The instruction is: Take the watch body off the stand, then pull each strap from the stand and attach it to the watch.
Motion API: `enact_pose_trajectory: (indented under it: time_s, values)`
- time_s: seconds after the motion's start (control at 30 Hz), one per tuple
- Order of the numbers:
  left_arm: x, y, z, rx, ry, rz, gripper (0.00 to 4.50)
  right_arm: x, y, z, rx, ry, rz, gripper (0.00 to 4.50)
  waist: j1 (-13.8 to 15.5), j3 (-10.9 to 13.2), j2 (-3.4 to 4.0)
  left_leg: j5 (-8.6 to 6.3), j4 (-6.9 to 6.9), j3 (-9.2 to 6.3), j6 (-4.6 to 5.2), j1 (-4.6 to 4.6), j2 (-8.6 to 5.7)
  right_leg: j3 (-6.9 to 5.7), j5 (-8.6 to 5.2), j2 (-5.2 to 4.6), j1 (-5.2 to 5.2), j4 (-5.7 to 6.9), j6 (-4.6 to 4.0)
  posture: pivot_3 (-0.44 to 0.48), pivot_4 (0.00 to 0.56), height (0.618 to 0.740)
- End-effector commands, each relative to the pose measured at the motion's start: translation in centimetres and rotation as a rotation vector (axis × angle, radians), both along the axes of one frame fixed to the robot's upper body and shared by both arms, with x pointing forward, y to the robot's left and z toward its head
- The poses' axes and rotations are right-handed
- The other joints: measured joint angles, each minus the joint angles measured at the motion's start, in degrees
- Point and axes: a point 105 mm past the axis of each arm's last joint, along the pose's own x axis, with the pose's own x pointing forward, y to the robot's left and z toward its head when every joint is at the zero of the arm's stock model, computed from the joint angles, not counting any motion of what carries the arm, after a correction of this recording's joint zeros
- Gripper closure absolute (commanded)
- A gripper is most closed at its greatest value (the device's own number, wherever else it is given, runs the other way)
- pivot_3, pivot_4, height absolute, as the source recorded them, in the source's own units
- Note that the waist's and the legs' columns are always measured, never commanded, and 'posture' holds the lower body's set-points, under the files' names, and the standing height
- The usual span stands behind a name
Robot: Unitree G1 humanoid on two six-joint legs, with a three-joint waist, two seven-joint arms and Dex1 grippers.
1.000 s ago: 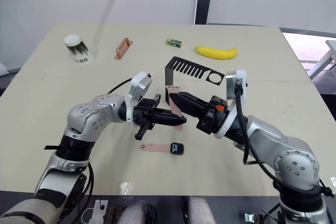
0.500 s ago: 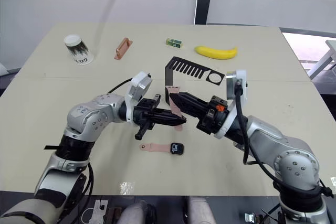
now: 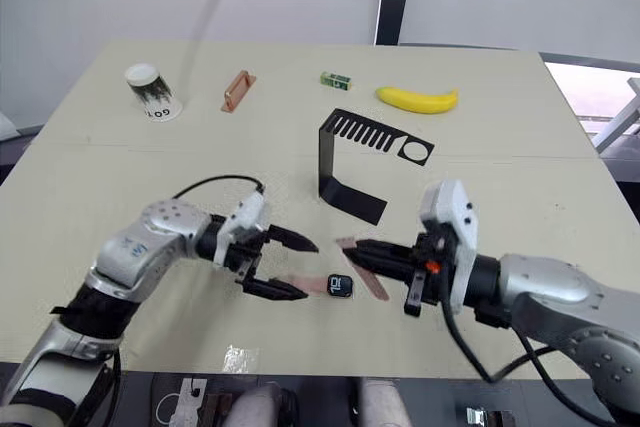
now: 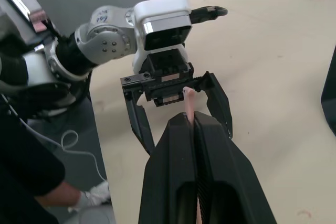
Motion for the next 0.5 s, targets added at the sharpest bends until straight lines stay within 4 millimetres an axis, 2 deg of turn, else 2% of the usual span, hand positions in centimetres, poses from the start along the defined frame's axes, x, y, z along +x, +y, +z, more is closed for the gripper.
enact_pose_trajectory:
  time_s: [0.03,0.2,0.3,0.5]
  values:
    - [-0.1,-1.0,-0.5,0.020,-0.102,-0.017,0.07,-1.0,-1.0,-1.1,-0.125,-0.045,0.040,4.50,0.0,0.0,-0.01,0.00,-0.01,0.00,0.02,0.03,-0.01,0.01,0.01,0.00,0.02,-0.01,0.02,0.000,0.150,0.740]
    - [0.4,-2.2,-2.0,0.037,-0.172,0.005,0.07,-2.0,-3.6,-3.9,-0.292,-0.019,0.044,4.50,0.0,0.0,-0.05,0.01,0.03,0.03,0.10,0.02,-0.06,0.04,0.05,-0.01,0.04,-0.03,0.08,0.000,0.150,0.740]
    - [0.6,-3.1,-2.6,0.025,-0.186,0.030,0.07,-2.3,-4.4,-4.4,-0.308,-0.012,0.023,4.50,-0.2,0.0,-0.07,0.03,0.06,0.08,0.10,0.12,-0.09,0.11,0.05,0.00,0.08,0.08,0.09,0.000,0.150,0.740]
    - [0.6,-3.9,-3.0,0.032,-0.189,0.064,0.07,-2.4,-4.7,-4.8,-0.306,-0.021,0.002,4.50,-0.2,0.0,-0.09,0.13,0.07,0.09,0.04,0.27,-0.12,0.17,0.06,0.01,0.11,0.33,0.08,0.000,0.150,0.740]
